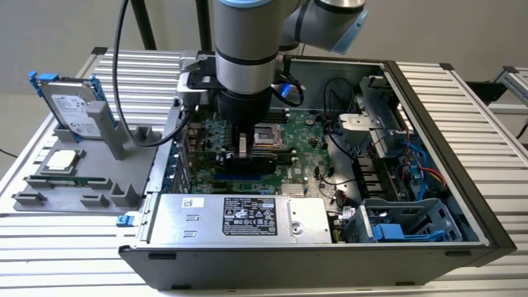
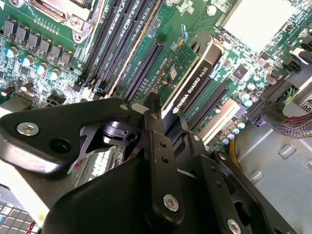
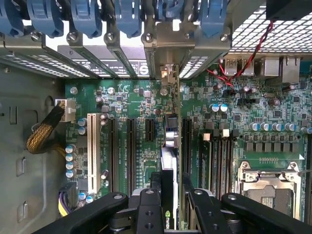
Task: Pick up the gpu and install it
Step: 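Insert the gpu into the slot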
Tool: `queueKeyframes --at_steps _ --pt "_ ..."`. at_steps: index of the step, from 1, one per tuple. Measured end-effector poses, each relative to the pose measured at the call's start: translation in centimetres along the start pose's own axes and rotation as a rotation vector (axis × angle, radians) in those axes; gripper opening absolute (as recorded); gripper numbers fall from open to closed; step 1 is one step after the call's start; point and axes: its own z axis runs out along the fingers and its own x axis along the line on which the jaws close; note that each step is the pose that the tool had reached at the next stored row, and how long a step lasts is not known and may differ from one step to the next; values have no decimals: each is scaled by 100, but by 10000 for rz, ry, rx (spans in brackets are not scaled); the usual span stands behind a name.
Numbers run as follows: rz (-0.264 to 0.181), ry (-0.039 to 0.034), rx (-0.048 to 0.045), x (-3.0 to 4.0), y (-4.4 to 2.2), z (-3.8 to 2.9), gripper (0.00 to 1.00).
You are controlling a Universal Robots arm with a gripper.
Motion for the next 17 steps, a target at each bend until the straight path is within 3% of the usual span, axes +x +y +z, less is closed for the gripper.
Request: queueKeyframes --at_steps 11,17 --pt "40 -1 1 50 7 -22 0" --pt "40 -1 1 48 11 14 0"
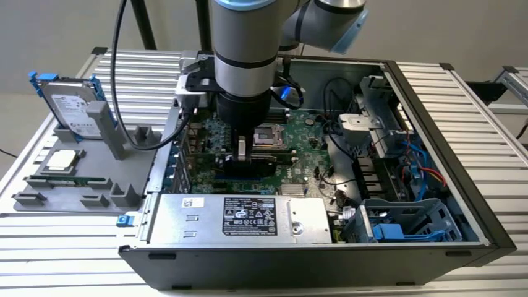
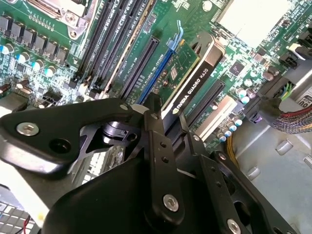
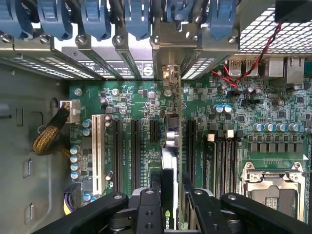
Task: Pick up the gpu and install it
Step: 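Insert the gpu into the slot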
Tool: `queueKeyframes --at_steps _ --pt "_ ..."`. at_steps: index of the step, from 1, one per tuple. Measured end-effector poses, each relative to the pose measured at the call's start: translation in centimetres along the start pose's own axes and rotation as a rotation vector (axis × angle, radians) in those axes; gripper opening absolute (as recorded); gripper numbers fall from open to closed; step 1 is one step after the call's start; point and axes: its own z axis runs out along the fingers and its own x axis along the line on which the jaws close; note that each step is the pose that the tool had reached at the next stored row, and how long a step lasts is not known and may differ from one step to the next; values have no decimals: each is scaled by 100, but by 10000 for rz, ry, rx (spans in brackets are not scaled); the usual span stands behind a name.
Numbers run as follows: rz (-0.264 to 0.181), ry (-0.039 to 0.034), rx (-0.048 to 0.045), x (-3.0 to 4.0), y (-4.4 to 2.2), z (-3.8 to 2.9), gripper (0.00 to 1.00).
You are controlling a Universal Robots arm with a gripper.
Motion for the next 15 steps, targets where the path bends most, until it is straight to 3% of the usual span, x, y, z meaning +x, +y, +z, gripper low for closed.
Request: queueKeyframes --at_steps 15 --pt "1 5 0 0 2 8 0"
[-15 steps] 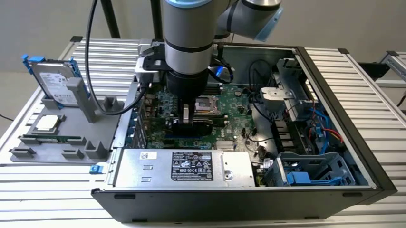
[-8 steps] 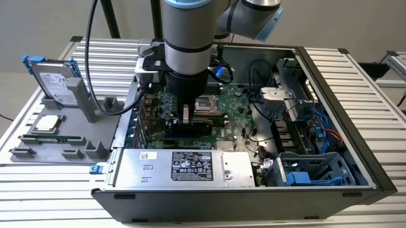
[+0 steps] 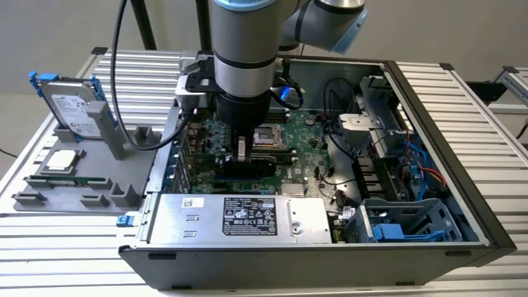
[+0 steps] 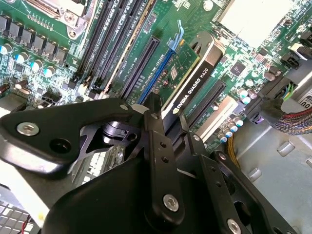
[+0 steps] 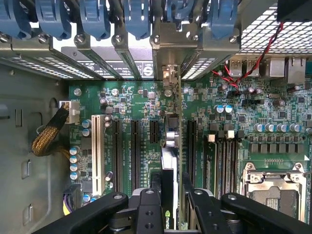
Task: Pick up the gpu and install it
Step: 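Insert the gpu into the slot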
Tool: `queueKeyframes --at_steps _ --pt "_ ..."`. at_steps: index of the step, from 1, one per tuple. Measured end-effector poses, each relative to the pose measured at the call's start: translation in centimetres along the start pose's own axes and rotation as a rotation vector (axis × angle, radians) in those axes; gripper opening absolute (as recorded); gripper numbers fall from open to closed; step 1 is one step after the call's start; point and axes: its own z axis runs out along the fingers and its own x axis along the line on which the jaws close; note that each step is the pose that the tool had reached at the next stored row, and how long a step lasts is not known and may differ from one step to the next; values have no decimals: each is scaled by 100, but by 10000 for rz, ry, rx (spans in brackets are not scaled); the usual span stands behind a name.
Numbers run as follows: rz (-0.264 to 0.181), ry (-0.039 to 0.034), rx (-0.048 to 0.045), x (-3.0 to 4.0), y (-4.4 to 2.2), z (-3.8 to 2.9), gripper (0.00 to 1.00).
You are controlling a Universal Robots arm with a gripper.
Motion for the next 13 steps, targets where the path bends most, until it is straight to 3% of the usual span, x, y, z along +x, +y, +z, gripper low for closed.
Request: queueKeyframes --at_steps 13 --pt "1 2 -1 5 0 41 0"
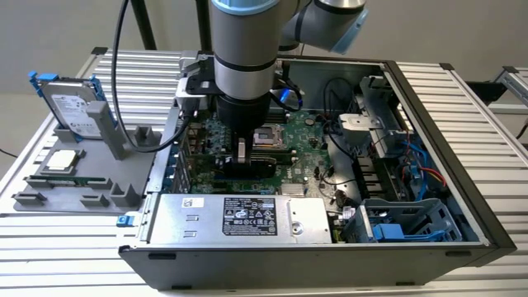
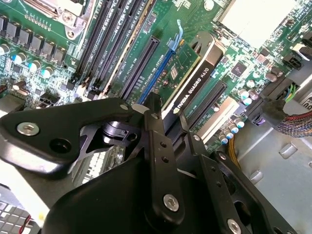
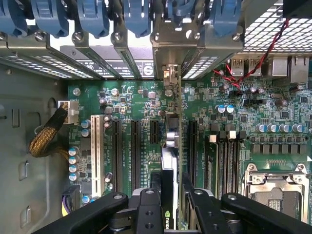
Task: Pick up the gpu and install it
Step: 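Insert the gpu into the slot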
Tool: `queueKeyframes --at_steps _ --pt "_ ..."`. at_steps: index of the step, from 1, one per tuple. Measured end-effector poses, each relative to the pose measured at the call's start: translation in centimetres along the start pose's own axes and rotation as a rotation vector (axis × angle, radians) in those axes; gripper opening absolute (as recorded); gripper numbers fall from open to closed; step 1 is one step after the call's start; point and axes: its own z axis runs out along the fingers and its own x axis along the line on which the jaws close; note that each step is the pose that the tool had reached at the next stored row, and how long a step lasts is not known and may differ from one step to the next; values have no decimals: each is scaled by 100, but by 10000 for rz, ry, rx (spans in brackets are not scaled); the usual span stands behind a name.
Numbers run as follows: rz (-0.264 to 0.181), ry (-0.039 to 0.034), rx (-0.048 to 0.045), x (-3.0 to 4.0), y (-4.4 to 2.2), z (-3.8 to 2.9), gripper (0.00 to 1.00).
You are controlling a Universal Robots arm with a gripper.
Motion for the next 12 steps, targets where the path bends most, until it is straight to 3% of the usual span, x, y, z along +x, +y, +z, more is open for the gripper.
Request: queueKeyframes --at_steps 12 --pt "0 2 -2 0 -1 128 0"
